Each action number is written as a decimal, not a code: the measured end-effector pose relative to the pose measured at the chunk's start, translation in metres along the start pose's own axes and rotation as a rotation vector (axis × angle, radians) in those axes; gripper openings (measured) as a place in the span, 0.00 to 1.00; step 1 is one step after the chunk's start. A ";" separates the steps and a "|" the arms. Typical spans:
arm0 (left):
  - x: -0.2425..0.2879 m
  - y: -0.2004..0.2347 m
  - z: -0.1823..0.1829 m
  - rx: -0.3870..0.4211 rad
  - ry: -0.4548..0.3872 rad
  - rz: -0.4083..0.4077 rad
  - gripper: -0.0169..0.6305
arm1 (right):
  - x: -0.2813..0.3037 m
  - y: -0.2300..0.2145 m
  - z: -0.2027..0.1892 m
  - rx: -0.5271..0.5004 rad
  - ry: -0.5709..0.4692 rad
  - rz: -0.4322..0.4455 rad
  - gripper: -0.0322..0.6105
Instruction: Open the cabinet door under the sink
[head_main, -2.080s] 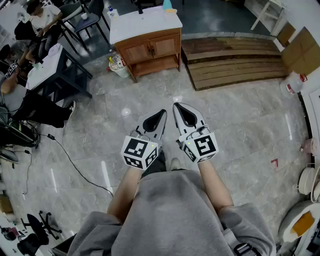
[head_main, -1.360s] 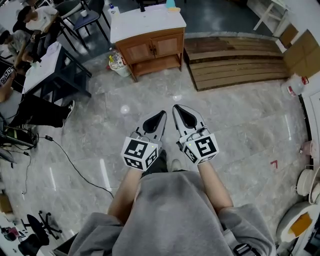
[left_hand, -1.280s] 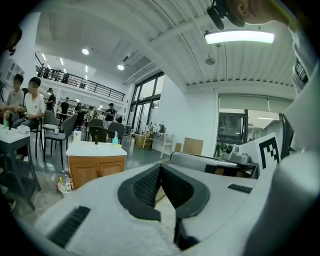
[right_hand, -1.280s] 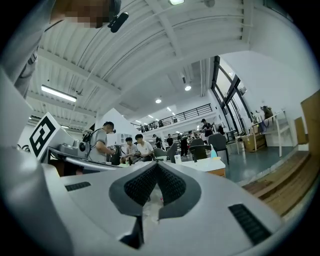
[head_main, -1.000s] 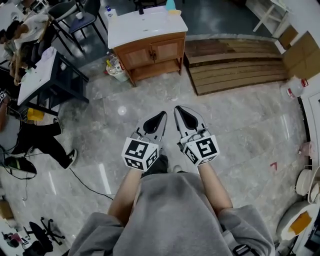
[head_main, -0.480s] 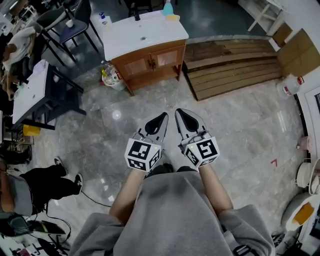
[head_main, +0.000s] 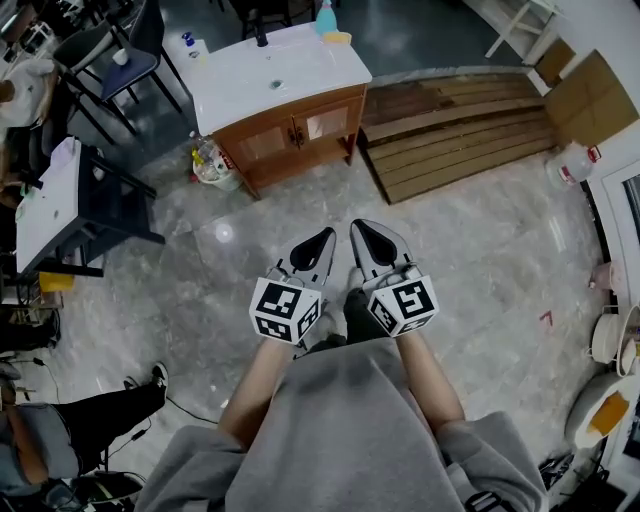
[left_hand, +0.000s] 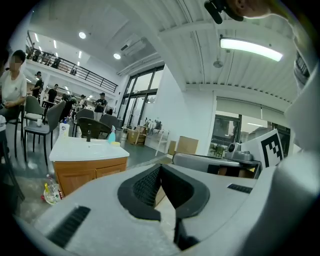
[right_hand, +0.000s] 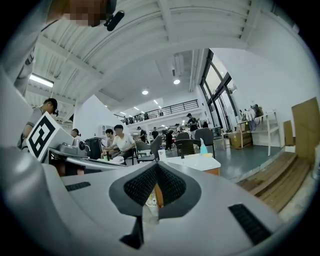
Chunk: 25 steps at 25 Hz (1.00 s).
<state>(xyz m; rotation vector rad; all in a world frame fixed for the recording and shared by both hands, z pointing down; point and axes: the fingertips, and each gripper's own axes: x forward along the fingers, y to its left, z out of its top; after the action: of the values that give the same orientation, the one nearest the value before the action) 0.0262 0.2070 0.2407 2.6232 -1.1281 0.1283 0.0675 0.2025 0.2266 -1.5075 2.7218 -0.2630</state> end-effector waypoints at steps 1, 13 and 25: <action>0.005 0.004 -0.001 -0.004 0.003 -0.002 0.04 | 0.005 -0.004 -0.001 0.002 0.000 -0.002 0.06; 0.092 0.065 0.022 -0.008 0.037 0.042 0.04 | 0.093 -0.080 0.008 0.048 -0.001 0.039 0.06; 0.174 0.130 0.047 -0.026 0.074 0.173 0.04 | 0.191 -0.147 0.018 0.097 0.032 0.167 0.06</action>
<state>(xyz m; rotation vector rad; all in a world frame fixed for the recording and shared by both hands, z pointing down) 0.0516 -0.0131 0.2575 2.4737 -1.3196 0.2416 0.0912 -0.0373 0.2446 -1.2543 2.7937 -0.4113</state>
